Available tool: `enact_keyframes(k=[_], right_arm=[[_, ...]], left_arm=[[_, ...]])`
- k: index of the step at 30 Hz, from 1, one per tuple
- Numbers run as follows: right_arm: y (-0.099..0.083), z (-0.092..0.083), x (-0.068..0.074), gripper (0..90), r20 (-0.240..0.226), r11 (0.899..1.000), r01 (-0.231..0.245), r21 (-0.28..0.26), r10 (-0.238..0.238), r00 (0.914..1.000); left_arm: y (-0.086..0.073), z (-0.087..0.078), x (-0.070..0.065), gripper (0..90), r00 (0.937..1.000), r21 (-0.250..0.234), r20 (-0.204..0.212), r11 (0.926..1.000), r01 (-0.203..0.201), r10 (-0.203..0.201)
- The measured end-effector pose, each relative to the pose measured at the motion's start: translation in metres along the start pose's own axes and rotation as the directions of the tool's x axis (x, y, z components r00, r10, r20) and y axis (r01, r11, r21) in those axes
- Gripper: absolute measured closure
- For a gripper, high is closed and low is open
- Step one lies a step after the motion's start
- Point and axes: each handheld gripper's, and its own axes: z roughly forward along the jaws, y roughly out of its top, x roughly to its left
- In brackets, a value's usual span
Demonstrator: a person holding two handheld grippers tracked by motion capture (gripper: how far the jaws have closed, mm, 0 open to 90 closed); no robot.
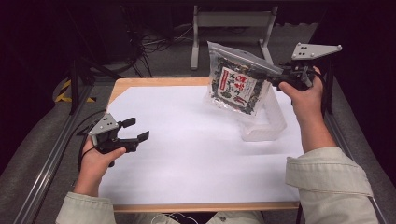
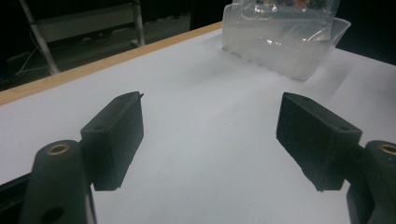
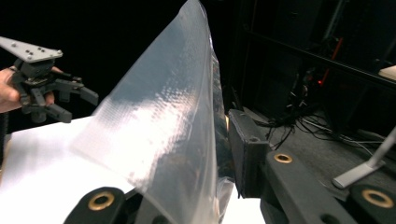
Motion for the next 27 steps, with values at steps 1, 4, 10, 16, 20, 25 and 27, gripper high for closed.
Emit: enact_keyframes(k=[1,4,10,16,20,25,27], right_arm=[[0.000,-0.001,-0.002,76.6,0.005,1.000,-0.003,-0.002,0.003,1.0000],[-0.002,-0.004,-0.006,76.6,0.021,1.000,-0.009,-0.004,0.009,0.9997],[-0.005,-0.011,-0.018,76.6,0.069,1.000,-0.011,-0.011,0.011,0.9976],[-0.006,-0.018,-0.027,76.6,0.116,1.000,-0.014,-0.003,0.014,0.9932],[-0.008,-0.023,-0.033,76.6,0.141,1.000,-0.022,0.002,0.022,0.9898],[-0.012,-0.027,-0.038,76.6,0.170,0.999,-0.031,0.017,0.027,0.9851],[-0.013,-0.029,-0.041,76.6,0.181,0.999,-0.035,0.021,0.030,0.9830]], left_arm=[[-0.001,0.001,0.001,22.6,0.9999,0.008,-0.005,0.9999,-0.009,0.010],[-0.005,0.003,0.004,22.2,0.9999,0.022,-0.004,0.9997,-0.014,0.014],[-0.013,0.007,0.010,21.8,0.9997,0.088,-0.023,0.9962,-0.001,0.003],[-0.019,0.011,0.013,18.9,0.9999,0.121,-0.012,0.9927,0.002,0.000],[-0.021,0.011,0.015,13.0,0.9999,0.122,-0.015,0.9925,0.009,-0.007],[-0.023,0.012,0.016,8.5,0.9995,0.129,-0.017,0.9912,0.029,-0.027],[-0.024,0.012,0.016,7.2,0.9993,0.133,-0.018,0.9904,0.035,-0.033]])
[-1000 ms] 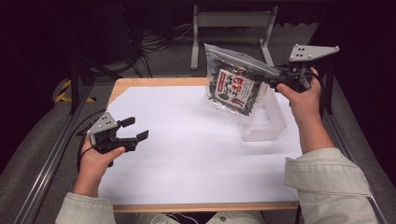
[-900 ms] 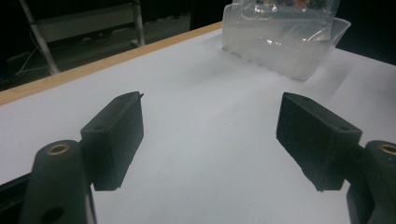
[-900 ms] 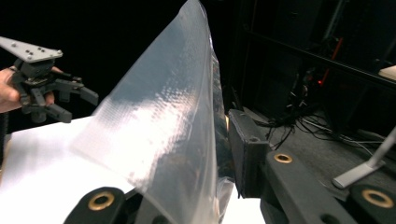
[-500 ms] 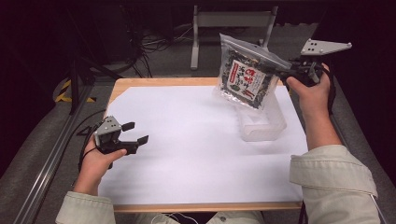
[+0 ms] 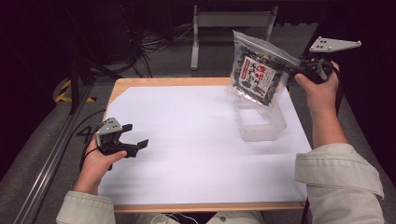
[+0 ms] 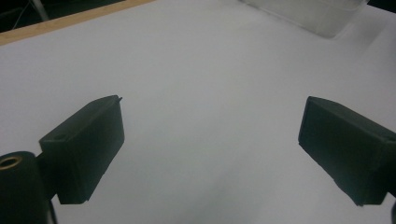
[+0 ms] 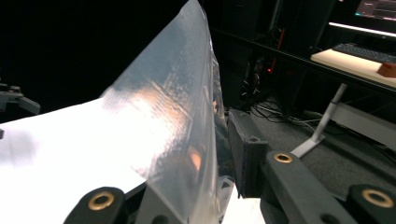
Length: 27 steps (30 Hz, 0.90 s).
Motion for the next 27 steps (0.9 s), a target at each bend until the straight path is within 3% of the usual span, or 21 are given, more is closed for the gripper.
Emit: enact_keyframes(k=[4,13,27], right_arm=[[-0.003,-0.005,-0.005,76.6,0.023,1.000,-0.010,-0.002,0.010,0.9997],[-0.009,-0.011,-0.012,76.6,0.068,1.000,-0.018,0.011,0.017,0.9976],[-0.022,-0.009,-0.015,76.6,0.089,0.999,-0.020,0.039,0.016,0.9959]], left_arm=[[-0.001,0.000,0.001,6.9,0.9998,0.019,0.002,0.9996,-0.019,0.019],[-0.002,0.001,-0.001,7.4,0.9999,0.030,0.003,0.9995,-0.014,0.014],[-0.001,0.001,-0.001,8.7,0.9997,0.021,0.013,0.9996,-0.019,0.019]])
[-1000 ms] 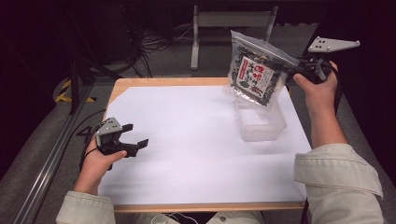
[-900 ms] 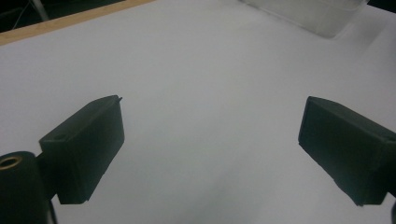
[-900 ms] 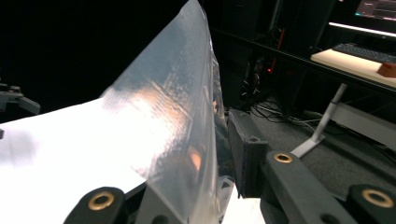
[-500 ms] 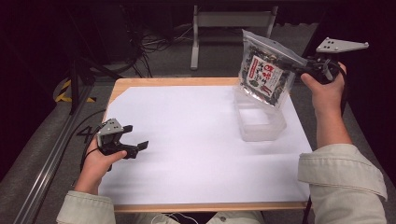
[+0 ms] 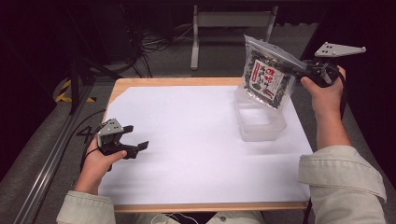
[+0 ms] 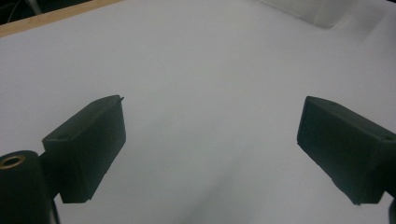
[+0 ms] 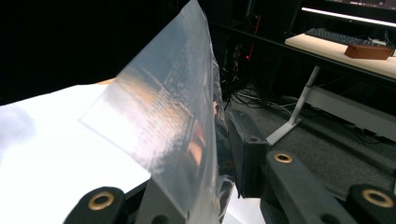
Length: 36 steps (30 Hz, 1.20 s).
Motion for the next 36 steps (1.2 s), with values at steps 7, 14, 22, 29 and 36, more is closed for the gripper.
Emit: enact_keyframes(k=[7,14,22,29,36], right_arm=[[-0.010,0.003,-0.002,76.6,0.004,1.000,-0.001,0.020,0.001,1.0000],[-0.023,0.008,-0.002,76.6,-0.003,0.999,-0.019,0.033,0.019,0.9998],[-0.037,0.013,-0.002,76.5,-0.014,0.998,-0.043,0.039,0.043,0.9990],[-0.045,0.014,0.000,76.3,-0.028,0.995,-0.084,0.044,0.085,0.9960],[-0.049,0.013,-0.003,76.3,-0.039,0.988,-0.140,0.060,0.142,0.9890]], left_arm=[[0.000,0.000,0.000,8.7,1.0000,0.000,0.005,1.0000,0.005,-0.005],[0.000,0.000,0.000,8.8,1.0000,0.001,0.003,1.0000,0.000,0.000],[-0.001,-0.001,0.001,8.8,1.0000,0.006,0.001,1.0000,0.000,0.000],[-0.001,0.000,0.001,8.9,1.0000,0.006,0.004,1.0000,-0.001,0.001],[-0.001,0.001,0.000,9.0,0.9999,0.005,0.006,0.9999,0.011,-0.011]])
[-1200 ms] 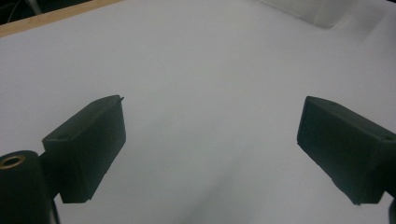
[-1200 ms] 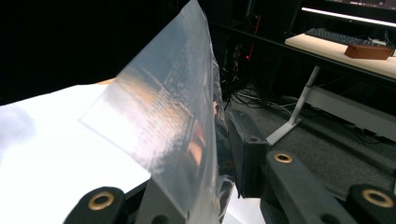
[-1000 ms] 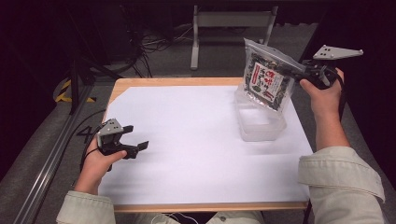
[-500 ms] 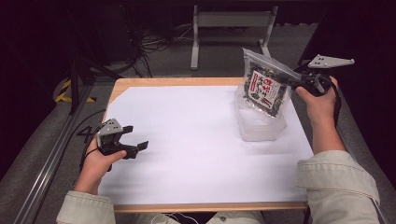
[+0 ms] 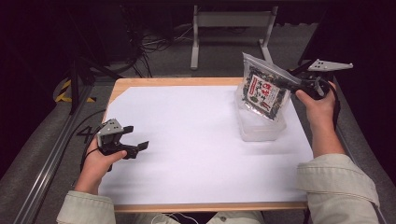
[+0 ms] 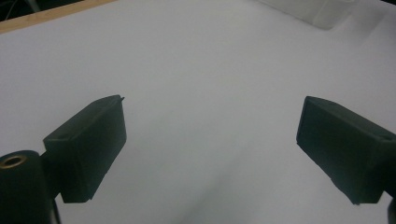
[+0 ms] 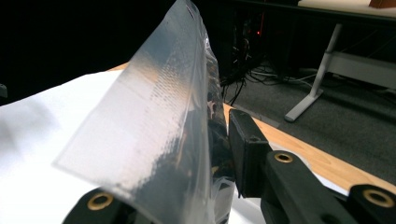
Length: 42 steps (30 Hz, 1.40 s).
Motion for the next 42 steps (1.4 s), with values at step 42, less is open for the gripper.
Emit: enact_keyframes(k=[42], right_arm=[[-0.030,0.009,-0.015,68.5,0.067,0.996,-0.089,0.005,0.089,0.9938]], left_arm=[[-0.004,0.002,0.003,8.5,0.9999,0.017,0.006,0.9997,0.015,-0.015]])
